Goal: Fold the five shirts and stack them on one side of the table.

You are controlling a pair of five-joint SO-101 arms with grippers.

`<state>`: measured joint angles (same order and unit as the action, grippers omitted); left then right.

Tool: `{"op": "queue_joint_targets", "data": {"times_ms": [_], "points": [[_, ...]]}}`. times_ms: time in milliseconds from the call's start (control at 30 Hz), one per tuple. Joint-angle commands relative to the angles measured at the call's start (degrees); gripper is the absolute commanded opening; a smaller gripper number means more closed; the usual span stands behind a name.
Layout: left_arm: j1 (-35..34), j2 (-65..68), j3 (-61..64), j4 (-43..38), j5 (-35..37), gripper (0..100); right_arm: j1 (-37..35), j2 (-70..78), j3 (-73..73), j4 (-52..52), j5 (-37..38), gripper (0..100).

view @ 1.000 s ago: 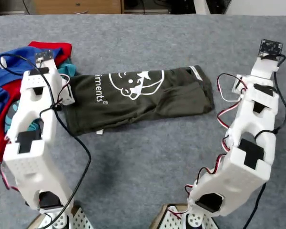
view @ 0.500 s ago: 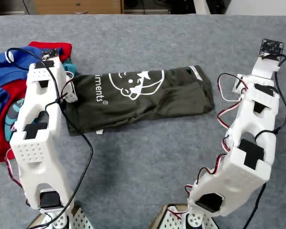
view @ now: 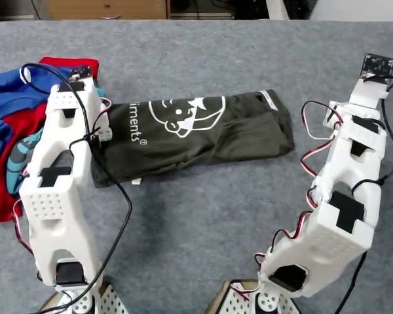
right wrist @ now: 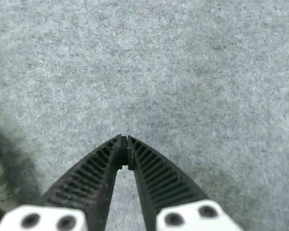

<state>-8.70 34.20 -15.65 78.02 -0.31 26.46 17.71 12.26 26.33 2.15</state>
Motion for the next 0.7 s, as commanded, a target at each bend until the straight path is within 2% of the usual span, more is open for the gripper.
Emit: {"op": "queue_joint_targets", "data": {"times_ms": [0, 233, 667], "points": [[-0.1, -2.2, -10.7, 8.8, -0.1, 2, 0.8, -3.6, -0.5, -1.4, -0.4, 0.5], [4.0, -2.2, -31.7, 22.4, 0.0, 2, 2.2, -2.5, -1.4, -1.5, -0.6, 0.5], [24.6, -2.2, -35.9, 22.2, 4.4, 2, 2.7, -0.3, -3.6, -1.1, -0.4, 0.5]]}}
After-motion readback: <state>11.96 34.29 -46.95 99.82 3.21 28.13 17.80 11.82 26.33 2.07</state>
